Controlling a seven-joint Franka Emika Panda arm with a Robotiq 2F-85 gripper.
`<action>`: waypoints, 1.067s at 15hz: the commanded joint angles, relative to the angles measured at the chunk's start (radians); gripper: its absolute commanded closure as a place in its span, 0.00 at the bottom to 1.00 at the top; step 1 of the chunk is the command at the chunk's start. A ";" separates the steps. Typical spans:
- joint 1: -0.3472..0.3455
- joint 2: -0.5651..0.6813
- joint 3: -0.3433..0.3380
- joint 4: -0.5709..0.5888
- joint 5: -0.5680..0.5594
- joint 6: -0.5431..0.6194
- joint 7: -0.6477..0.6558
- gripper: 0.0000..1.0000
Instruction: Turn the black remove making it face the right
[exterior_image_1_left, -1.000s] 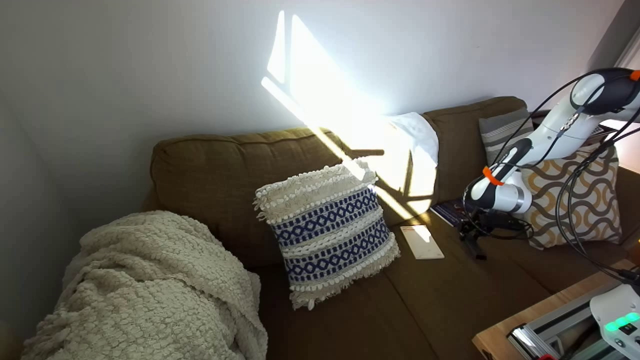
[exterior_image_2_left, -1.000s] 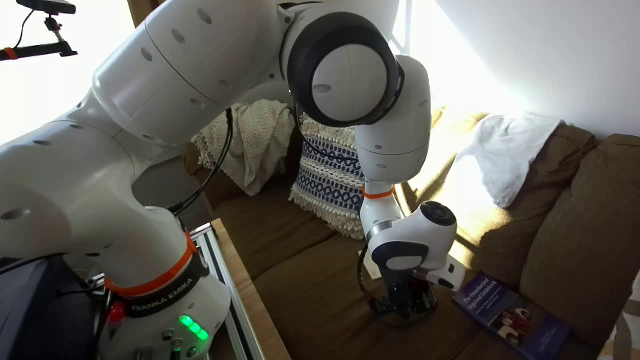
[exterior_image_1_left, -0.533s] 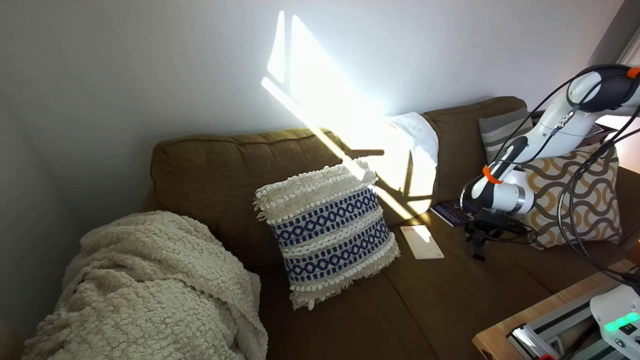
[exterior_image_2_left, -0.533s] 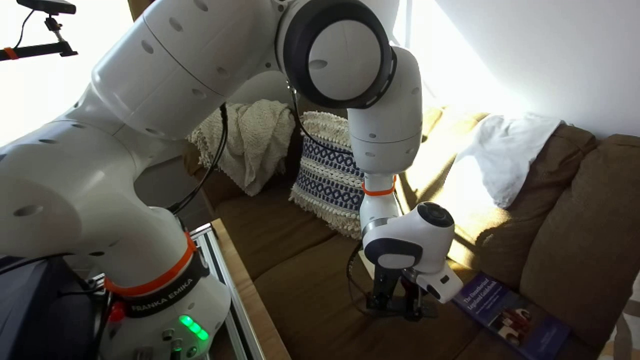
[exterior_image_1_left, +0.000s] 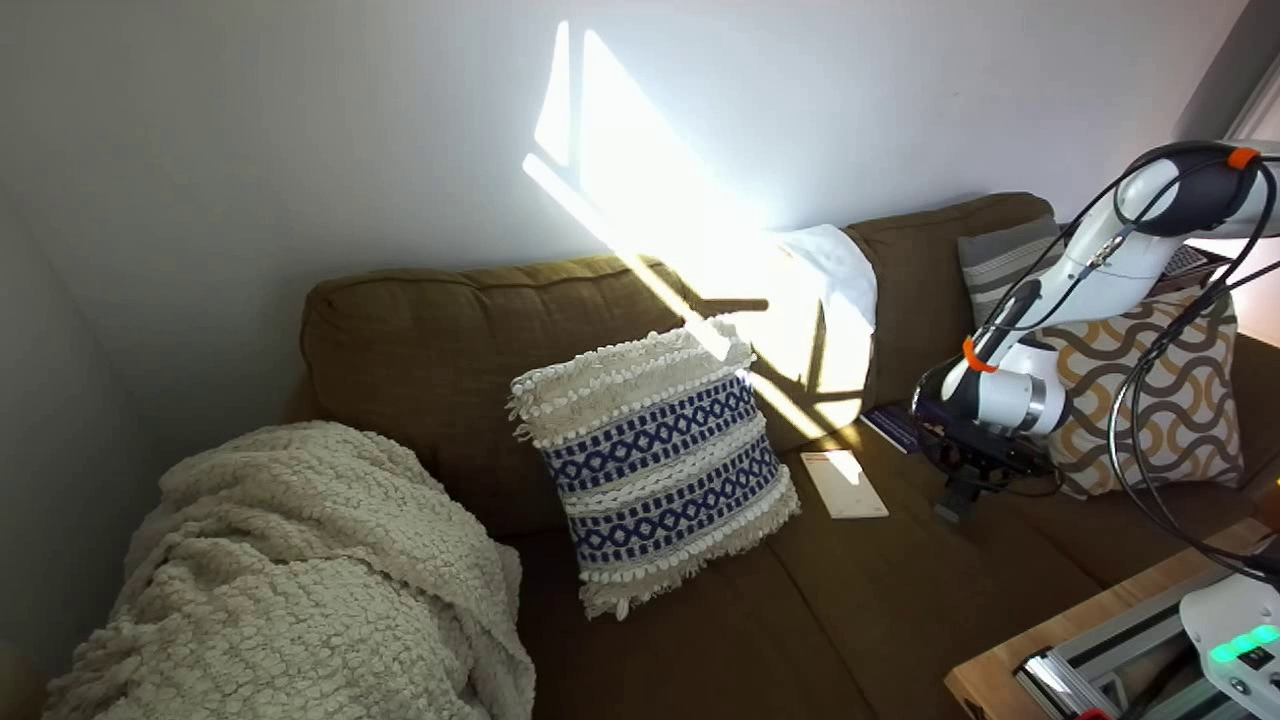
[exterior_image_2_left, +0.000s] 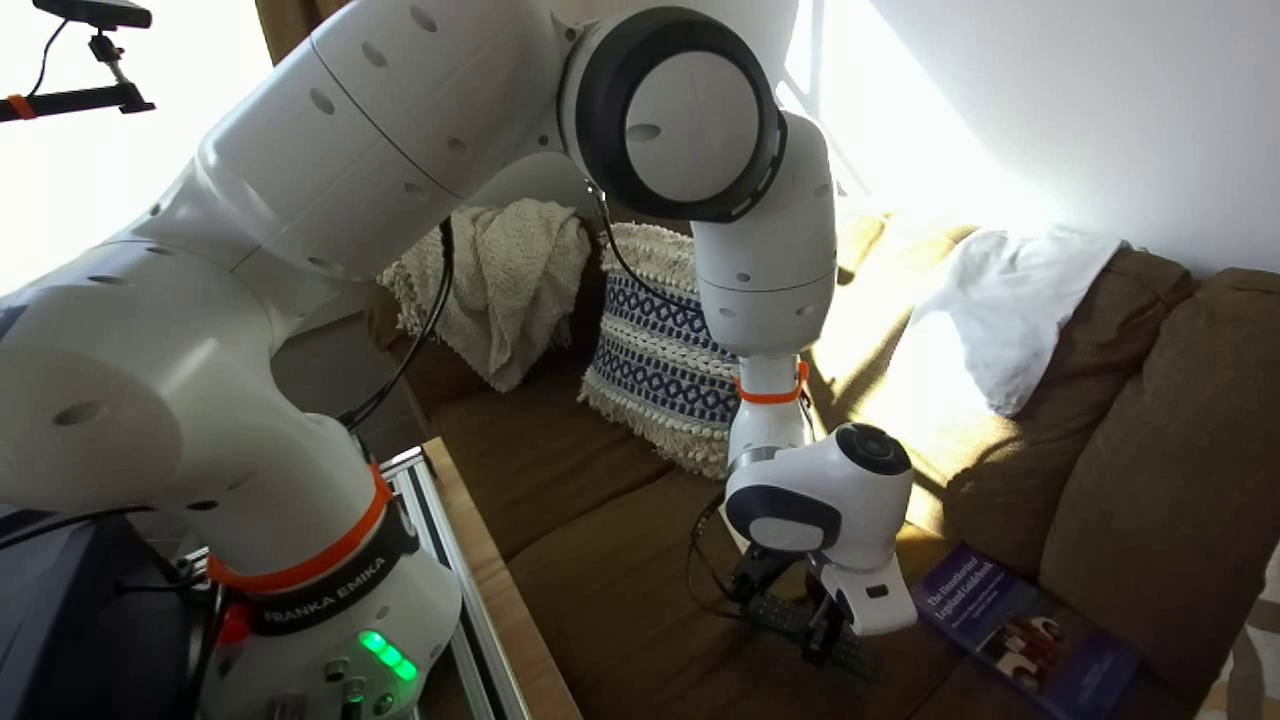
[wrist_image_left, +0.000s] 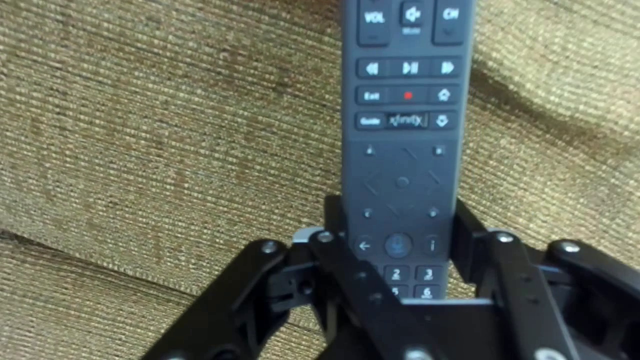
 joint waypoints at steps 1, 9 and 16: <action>0.050 0.046 -0.044 0.051 0.071 -0.035 0.098 0.74; 0.084 0.101 -0.056 0.123 0.098 -0.085 0.213 0.74; 0.048 0.059 -0.020 0.095 0.072 -0.046 0.159 0.02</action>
